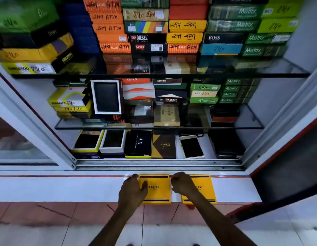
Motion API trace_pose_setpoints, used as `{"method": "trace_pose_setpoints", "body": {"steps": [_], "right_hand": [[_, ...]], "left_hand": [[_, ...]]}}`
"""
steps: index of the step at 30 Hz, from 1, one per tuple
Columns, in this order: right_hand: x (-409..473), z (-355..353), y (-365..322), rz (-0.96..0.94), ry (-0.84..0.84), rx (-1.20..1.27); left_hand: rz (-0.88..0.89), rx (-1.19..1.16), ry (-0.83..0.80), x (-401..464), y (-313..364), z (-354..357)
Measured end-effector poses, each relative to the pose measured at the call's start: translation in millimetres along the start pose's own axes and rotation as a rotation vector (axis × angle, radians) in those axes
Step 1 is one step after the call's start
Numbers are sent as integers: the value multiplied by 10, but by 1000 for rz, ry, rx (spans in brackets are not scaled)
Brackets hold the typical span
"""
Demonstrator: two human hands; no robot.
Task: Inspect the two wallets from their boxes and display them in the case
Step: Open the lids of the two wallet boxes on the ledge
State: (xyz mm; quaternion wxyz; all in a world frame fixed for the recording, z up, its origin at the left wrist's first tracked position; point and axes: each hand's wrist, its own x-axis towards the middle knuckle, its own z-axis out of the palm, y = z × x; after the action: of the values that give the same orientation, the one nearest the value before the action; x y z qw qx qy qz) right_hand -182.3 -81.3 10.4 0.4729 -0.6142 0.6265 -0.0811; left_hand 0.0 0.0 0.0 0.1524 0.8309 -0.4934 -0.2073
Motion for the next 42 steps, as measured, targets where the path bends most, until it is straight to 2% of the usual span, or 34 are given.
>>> {"method": "trace_pose_setpoints", "body": {"steps": [5, 8, 9, 10, 11, 13, 17, 22, 25, 28, 30, 33, 36, 39, 42], "right_hand": [[86, 188, -44, 170, -103, 12], [176, 197, 4, 103, -83, 11], [176, 192, 2, 143, -98, 99], [164, 171, -18, 228, -110, 329], [164, 142, -59, 277, -119, 450], [181, 93, -91, 316, -215, 580], [110, -27, -115, 338, -296, 691], [145, 54, 8, 339, -315, 698], [197, 191, 57, 262, -140, 523], [208, 280, 82, 152, 73, 329], [213, 313, 103, 57, 131, 136], [195, 306, 148, -21, 195, 12], [165, 188, 194, -68, 292, -40], [146, 79, 218, -56, 313, 8], [86, 110, 149, -18, 272, 175]], "left_hand": [[-51, -138, -152, 86, -27, 129], [-76, -213, -172, 79, 16, 189], [-87, -228, -179, 74, 22, 223], [-115, -224, -191, 55, 44, 234], [-150, -206, -192, 33, 66, 251], [-220, -152, -164, -21, 130, 273], [-278, -25, -75, -98, 295, 323], [-299, -49, -103, -85, 334, 310], [-291, -265, -127, -40, 245, 174], [-306, -655, -165, -20, 50, -6], [-345, -883, -179, -22, -107, -113], [-409, -1138, -130, -14, -361, -189], [-473, -1294, -26, -28, -580, -199], [-560, -1418, 60, -108, -665, -112], [-555, -1336, 76, -167, -590, 39]]}}
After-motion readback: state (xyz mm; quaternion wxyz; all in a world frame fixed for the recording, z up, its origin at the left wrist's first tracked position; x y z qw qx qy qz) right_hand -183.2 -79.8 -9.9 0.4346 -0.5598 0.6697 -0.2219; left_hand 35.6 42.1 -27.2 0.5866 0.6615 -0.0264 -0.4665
